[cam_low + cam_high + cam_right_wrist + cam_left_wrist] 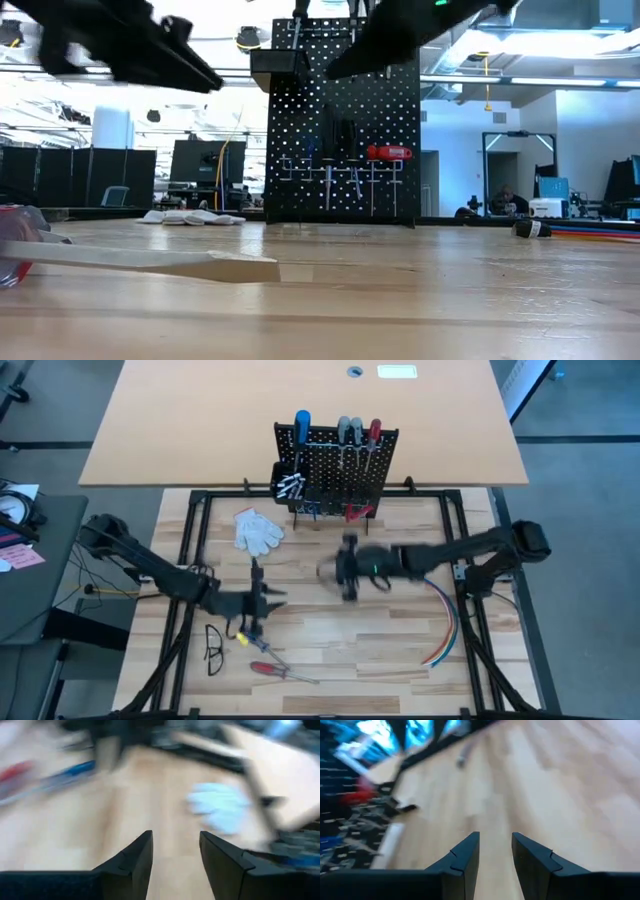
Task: Hang tools onto peg board
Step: Hang the blue transparent screwdriver on the pegboard
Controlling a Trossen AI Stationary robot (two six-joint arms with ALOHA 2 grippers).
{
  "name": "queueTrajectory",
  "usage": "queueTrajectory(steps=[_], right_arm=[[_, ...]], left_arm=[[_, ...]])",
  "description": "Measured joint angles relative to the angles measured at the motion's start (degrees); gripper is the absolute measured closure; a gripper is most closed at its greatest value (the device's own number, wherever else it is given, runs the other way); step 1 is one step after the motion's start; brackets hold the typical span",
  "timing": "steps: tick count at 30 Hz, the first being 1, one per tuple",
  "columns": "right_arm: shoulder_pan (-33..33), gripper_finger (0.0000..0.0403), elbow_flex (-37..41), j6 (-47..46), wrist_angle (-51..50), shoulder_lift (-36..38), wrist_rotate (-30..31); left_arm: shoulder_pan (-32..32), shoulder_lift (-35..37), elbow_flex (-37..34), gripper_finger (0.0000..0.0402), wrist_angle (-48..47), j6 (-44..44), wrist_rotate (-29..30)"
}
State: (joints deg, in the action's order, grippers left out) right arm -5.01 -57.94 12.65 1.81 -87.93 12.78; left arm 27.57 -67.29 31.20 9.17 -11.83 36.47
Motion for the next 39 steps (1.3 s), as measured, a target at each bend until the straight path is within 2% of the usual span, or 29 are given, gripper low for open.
queueTrajectory(steps=[4, 6, 11, 15, 19, 24, 28, 31, 35, 39], right_arm=[[-8.18, 0.0232, 5.41, -5.20, 1.53, -0.85, -1.20], [-11.34, 0.0232, 7.99, -8.40, 5.69, -1.65, -1.05], [-15.83, 0.0232, 13.41, -10.46, 16.65, -3.33, -0.89], [-15.16, 0.0232, 14.08, -10.04, 18.10, -3.31, -0.44], [-13.69, 0.0232, 14.12, -12.63, 18.13, -3.24, -0.46], [-12.47, 0.0232, 14.11, -14.66, 17.25, -3.24, -0.50], [-12.54, 0.0232, 14.11, -14.78, 17.42, -3.24, -0.51], [-12.60, 0.0233, 14.11, -14.78, 17.54, -3.24, -0.62], [-12.58, 0.0233, 14.05, -15.28, 21.71, -5.25, -0.90], [-12.31, 0.0228, 14.09, -15.14, 26.20, -10.54, -2.08]], left_arm=[[7.55, -1.63, 6.83, 0.0293, -18.61, 9.91, -1.48], [10.31, -2.59, 8.66, 0.0293, -22.89, 17.45, -4.20], [14.70, -4.89, 9.33, 0.0283, -26.26, 34.56, -12.80], [17.30, -7.89, 8.96, 0.0256, -27.03, 38.41, -13.76], [16.77, -12.30, 7.91, 0.0223, -29.84, 43.77, -13.85], [14.65, -16.96, 6.99, 0.0185, -30.53, 43.53, -16.07], [13.20, -19.31, 7.23, 0.0182, -31.64, 41.37, -16.60], [11.58, -20.28, 7.26, 0.0211, -32.04, 39.58, -18.34], [8.91, -19.99, 7.60, 0.0284, -31.68, 37.23, -19.04], [6.39, -19.87, 9.66, 0.0285, -32.44, 36.34, -18.45]])
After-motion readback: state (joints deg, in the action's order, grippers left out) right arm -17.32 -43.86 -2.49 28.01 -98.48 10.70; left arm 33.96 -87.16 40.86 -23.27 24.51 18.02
